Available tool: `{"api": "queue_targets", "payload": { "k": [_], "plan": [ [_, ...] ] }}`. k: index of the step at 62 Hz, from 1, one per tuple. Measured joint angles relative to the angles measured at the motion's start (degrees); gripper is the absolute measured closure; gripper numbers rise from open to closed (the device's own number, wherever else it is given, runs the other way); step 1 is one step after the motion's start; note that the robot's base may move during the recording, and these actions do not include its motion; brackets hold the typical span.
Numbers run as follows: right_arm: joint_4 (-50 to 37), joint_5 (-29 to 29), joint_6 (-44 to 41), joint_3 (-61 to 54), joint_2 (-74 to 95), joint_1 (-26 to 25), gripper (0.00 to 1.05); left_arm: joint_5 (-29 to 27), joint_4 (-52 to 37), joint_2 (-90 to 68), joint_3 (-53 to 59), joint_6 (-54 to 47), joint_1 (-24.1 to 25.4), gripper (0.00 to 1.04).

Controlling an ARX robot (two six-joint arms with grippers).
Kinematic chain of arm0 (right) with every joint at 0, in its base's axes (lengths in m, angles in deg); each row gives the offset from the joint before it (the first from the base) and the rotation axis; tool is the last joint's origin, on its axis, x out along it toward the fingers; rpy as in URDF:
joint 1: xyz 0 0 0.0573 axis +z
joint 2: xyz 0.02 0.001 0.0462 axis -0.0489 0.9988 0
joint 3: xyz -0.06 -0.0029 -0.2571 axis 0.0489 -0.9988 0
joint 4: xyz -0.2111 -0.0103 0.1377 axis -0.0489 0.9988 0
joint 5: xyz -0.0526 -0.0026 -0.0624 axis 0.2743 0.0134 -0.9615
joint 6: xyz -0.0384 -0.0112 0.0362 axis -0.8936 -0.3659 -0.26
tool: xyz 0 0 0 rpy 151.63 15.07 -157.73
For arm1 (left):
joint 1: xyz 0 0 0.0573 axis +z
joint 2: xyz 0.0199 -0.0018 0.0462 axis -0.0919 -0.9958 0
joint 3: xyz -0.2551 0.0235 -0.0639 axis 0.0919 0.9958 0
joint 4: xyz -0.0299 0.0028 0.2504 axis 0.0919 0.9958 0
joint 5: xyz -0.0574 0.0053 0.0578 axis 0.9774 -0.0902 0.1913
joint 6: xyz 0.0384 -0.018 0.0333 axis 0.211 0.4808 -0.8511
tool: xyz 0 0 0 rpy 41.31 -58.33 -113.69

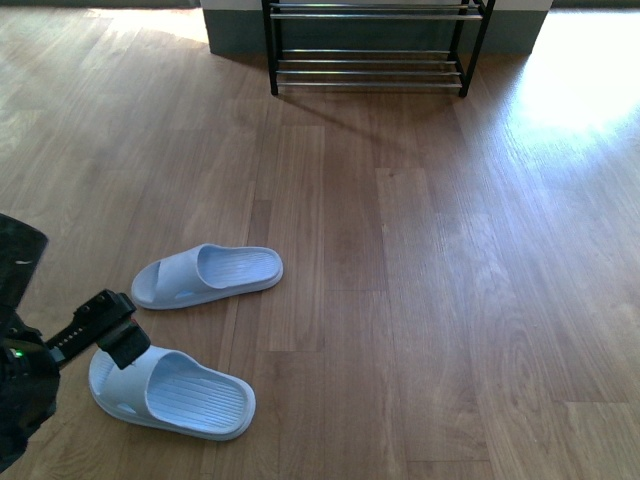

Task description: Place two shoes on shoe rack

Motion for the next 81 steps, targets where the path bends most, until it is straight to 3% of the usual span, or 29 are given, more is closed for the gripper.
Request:
{"api": "queue_targets", "payload": {
  "k": [21, 42, 56, 73, 81],
  "plan": [
    [0.0, 0.0, 0.0, 0.0, 0.0, 0.0, 0.09, -3.5, 14.6, -21.0, -21.4, -7.4, 3.2, 0.09],
    [0.0, 0.0, 0.0, 0.0, 0.0, 0.0, 0.09, -3.9, 19.2, -33.3, -36.0, -12.0, 4.2, 0.09],
    [0.0, 0.0, 0.0, 0.0, 0.0, 0.0, 0.09, -3.0, 22.5, -38.8, -41.8, -13.1, 3.3, 0.09],
    [0.0, 0.0, 0.0, 0.0, 0.0, 0.0, 0.09, -9.8, 23.4, -41.4, -43.0, -15.1, 4.0, 0.09],
    [0.0, 0.0, 0.0, 0.0, 0.0, 0.0, 0.09, -10.0, 22.0, -43.0, -43.8, -17.0, 5.0, 0.09]
  ]
}}
